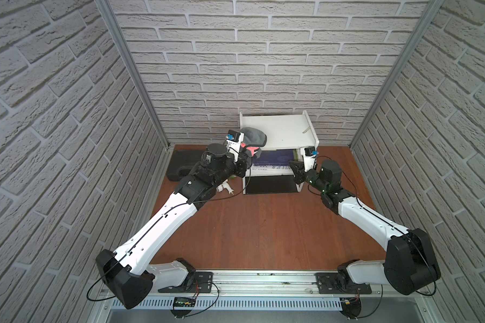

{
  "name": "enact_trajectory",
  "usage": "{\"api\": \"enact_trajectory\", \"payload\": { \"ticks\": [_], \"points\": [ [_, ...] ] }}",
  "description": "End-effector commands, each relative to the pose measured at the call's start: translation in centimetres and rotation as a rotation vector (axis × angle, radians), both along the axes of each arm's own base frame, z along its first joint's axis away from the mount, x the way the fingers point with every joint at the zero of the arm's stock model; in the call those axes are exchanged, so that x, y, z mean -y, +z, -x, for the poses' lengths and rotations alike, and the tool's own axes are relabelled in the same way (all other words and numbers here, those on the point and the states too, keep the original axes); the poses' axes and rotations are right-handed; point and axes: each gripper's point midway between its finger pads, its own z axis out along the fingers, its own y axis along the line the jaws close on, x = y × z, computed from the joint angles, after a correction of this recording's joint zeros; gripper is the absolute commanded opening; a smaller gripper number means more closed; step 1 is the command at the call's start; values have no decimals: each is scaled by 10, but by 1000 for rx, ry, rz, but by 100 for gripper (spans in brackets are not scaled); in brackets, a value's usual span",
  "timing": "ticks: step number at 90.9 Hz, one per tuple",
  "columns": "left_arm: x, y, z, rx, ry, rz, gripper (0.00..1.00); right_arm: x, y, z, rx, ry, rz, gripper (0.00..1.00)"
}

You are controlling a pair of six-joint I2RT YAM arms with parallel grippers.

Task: Wipe the bookshelf clean with a cloth
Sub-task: Wipe the dust from the shelf.

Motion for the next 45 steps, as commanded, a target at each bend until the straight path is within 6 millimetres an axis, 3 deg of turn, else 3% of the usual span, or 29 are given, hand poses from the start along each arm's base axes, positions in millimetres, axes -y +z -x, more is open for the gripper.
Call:
{"api": "enact_trajectory", "payload": {
  "ticks": [1,8,17,34,41,45],
  "points": [
    [-25,-26,-1,-31,63,31,0,5,0,5,-26,-25,-18,3],
    [-20,-34,6,-20,-3,75,0,5,-1,7,-23,-22,-13,3],
    [-18,-25,10,-2,-45,76,0,9,-1,6,-22,-39,5,6],
    [-26,36,14,139,-41,113,0,27,18,6,35,-135,34,21],
    [-24,35,8,140,-37,120,0,36,23,8,45,-167,45,25],
    [-24,20,0,99,-15,113,0,39,25,9,50,-175,52,28]
  ]
}}
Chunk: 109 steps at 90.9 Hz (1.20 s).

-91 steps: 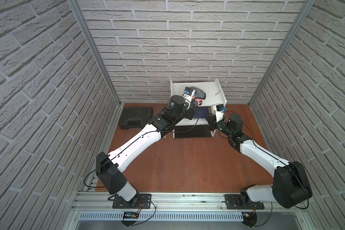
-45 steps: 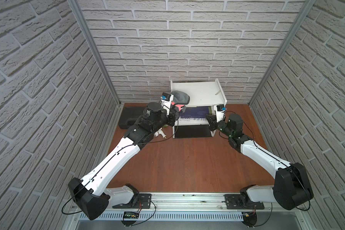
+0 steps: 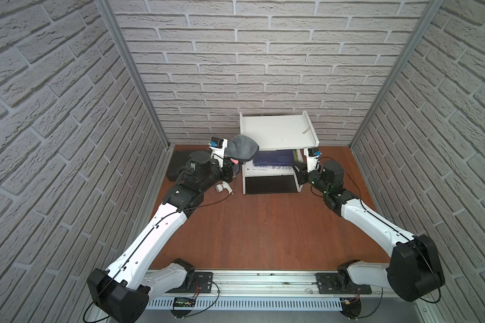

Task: Wipe the bookshelf clean with a cloth
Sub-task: Wipe the dust from the shelf.

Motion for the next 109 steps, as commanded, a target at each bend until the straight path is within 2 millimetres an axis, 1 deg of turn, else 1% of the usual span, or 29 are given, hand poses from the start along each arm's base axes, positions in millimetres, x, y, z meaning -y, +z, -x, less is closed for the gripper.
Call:
{"api": "enact_trajectory", "payload": {
  "ticks": [1,7,10,13,19,22,25,33,37,41,44,47,50,54,58,62,66,67,68,70,73,79,81,84,89,93,98,105,109],
  "points": [
    [0,18,-12,67,14,32,0,17,19,5,62,-69,22,29],
    [-4,-12,-19,-18,55,4,0,20,22,9,70,-63,39,34],
    [-7,-20,-18,-39,66,-3,0,20,25,13,77,-52,49,39],
    [-10,-23,-13,-41,74,-4,0,21,29,17,86,-39,57,43],
    [-20,-13,1,2,102,4,0,27,35,22,93,-45,70,52],
    [-29,-10,6,13,132,-2,0,31,39,25,99,-55,71,54],
    [-40,-6,9,13,177,-14,0,36,46,29,112,-68,73,55],
    [-76,-7,14,-56,327,-70,0,44,64,39,169,-95,87,57],
    [-85,-2,14,-60,353,-64,0,48,69,42,205,-113,92,58],
    [-79,8,13,-37,304,-22,0,58,72,42,224,-175,92,61],
    [-70,21,12,2,248,23,0,67,70,38,219,-232,94,62],
    [-61,32,10,33,193,56,0,76,65,34,200,-285,108,62],
    [-52,48,7,69,145,76,0,79,59,29,179,-303,128,62],
    [-45,65,2,101,106,80,0,76,54,23,155,-290,144,62],
    [-40,77,-10,121,92,74,0,68,50,17,148,-248,143,62],
    [-37,85,-24,141,91,63,0,58,49,11,158,-202,138,62],
    [-33,90,-40,148,91,47,0,54,47,3,158,-186,137,61],
    [-33,94,-42,154,92,46,0,54,46,1,154,-186,137,61],
    [-32,92,-49,145,89,40,0,54,44,-2,149,-186,139,61],
    [-30,95,-55,142,80,34,0,53,42,-6,138,-187,144,61],
    [-25,93,-71,119,62,22,0,51,43,-12,133,-180,149,61],
    [-12,83,-100,68,15,-2,0,45,46,-20,134,-153,154,59],
    [-8,85,-106,66,-1,-3,0,42,45,-23,132,-140,152,59],
    [-1,78,-117,45,-24,-7,0,39,45,-25,132,-124,147,58],
    [5,68,-130,18,-37,-14,0,34,44,-27,129,-98,144,56],
    [6,58,-137,-11,-33,-17,0,30,41,-28,122,-78,138,54],
    [10,48,-137,-43,-51,-13,0,28,38,-27,115,-61,135,52],
    [17,41,-123,-49,-78,-17,0,25,32,-25,102,-43,134,49],
    [17,37,-118,-42,-67,-29,0,24,31,-23,101,-34,134,44]
  ]
}}
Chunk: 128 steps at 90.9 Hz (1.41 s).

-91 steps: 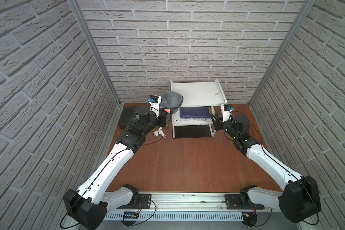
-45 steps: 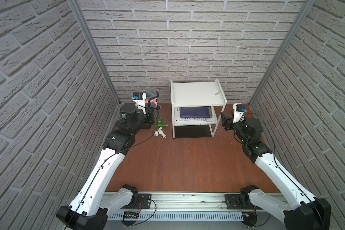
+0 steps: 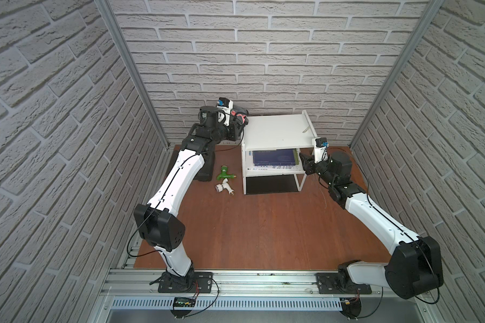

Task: Wipe the bookshelf clean with a cloth
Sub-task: Wipe the dust from the shelf.

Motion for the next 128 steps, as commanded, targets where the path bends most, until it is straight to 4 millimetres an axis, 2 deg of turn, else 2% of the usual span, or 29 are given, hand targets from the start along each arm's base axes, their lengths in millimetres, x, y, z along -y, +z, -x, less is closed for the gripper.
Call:
{"api": "enact_trajectory", "payload": {
  "ticks": [1,6,11,20,28,32,39,41,47,54,58,65,71,80,88,92,99,103,111,122,128],
  "points": [
    [10,12,30,35,-55,-9,0,-13,1,3,14,74,-10,43],
    [7,13,33,51,-41,-13,0,-15,0,5,8,87,-10,36],
    [3,12,26,53,-22,-25,0,-18,-2,7,3,104,-11,28],
    [0,11,5,45,-9,-49,0,-20,-6,8,-6,119,-13,17],
    [-4,0,-22,13,26,-102,0,-19,-9,9,-12,119,-13,9],
    [-2,-1,-25,-16,23,-110,0,-19,-9,10,-12,117,-11,6],
    [9,0,-14,-34,-25,-104,0,-19,-9,13,-12,120,-9,3],
    [13,-6,-10,-44,-31,-108,0,-19,-10,14,-13,123,-10,3],
    [23,1,17,-10,-53,-107,0,-21,-9,17,-14,135,-13,3],
    [37,-6,47,-12,-81,-64,0,-24,-8,22,-14,160,-21,3],
    [46,-4,65,2,-118,-24,0,-26,-7,24,-15,171,-35,3],
    [52,-9,80,0,-133,-35,0,-31,-6,29,-16,192,-59,3],
    [41,-10,73,15,-61,-101,0,-31,-5,29,-11,190,-82,3],
    [19,-10,37,8,60,-182,0,-30,-5,27,-13,175,-99,3],
    [19,-14,9,-44,76,-218,0,-25,-5,25,-24,135,-117,3],
    [28,-15,7,-74,45,-223,0,-23,-6,25,-28,121,-128,3],
    [53,-16,22,-56,-25,-243,0,-22,-6,27,-32,109,-142,3],
    [57,-4,32,10,6,-256,0,-21,-5,27,-31,104,-151,3],
    [28,-4,45,11,147,-283,0,-20,-6,27,-33,94,-163,3],
    [-36,-25,37,-43,318,-183,0,-20,-7,26,-38,95,-170,3],
    [-51,-36,32,-66,338,-106,0,-21,-8,26,-43,95,-170,3]
  ]
}}
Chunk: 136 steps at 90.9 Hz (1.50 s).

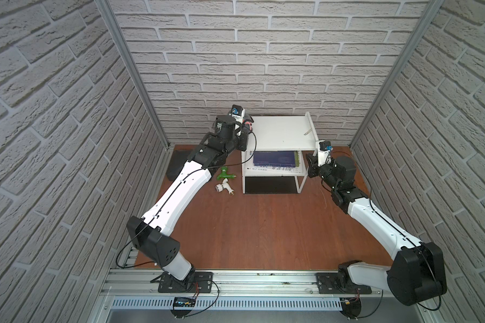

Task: Wipe the bookshelf clean with a cloth
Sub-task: Wipe the dust from the shelf.

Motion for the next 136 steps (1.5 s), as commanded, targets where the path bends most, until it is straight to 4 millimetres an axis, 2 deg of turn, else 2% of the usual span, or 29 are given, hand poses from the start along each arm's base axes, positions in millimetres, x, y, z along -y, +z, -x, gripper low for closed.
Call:
{"api": "enact_trajectory", "payload": {
  "ticks": [1,5,14,21,29,36,48,55,63,68,74,85,92,101,105,115,120,136],
  "points": [
    [-43,-39,-16,-73,126,104,0,-26,-7,15,-75,91,-144,3],
    [-30,-38,-17,-67,54,156,0,-26,-7,15,-76,91,-147,3],
    [15,-27,-10,-65,-121,204,0,-26,-7,13,-78,87,-151,3],
    [29,-20,4,-37,-136,158,0,-25,-7,12,-83,80,-160,3],
    [23,-17,20,-7,-108,162,0,-26,-10,13,-88,81,-170,3],
    [12,-18,23,9,-71,159,0,-26,-13,12,-94,80,-171,3],
    [-12,-16,-6,3,-7,138,0,-30,-16,11,-100,100,-175,3],
    [-13,-12,-31,9,-15,129,0,-31,-16,11,-95,105,-186,3],
    [-10,-8,-50,12,-19,93,0,-31,-14,11,-88,106,-191,3],
    [-11,-7,-51,-10,5,74,0,-31,-14,12,-89,108,-189,3],
    [-7,-3,-39,10,41,13,0,-32,-15,13,-93,113,-182,3],
    [19,-1,-6,40,-30,10,0,-36,-17,13,-105,140,-171,3],
    [52,5,12,1,-174,66,0,-40,-17,11,-112,159,-175,3],
    [83,10,22,20,-235,4,0,-42,-18,9,-115,162,-194,3],
    [82,7,17,19,-208,-45,0,-42,-17,9,-111,164,-201,3],
    [63,2,1,4,-80,-144,0,-44,-17,8,-110,171,-214,3],
    [68,6,1,15,-99,-126,0,-44,-17,8,-113,172,-211,3],
    [145,19,29,17,-475,86,0,-40,-20,6,-126,142,-210,3]
  ]
}}
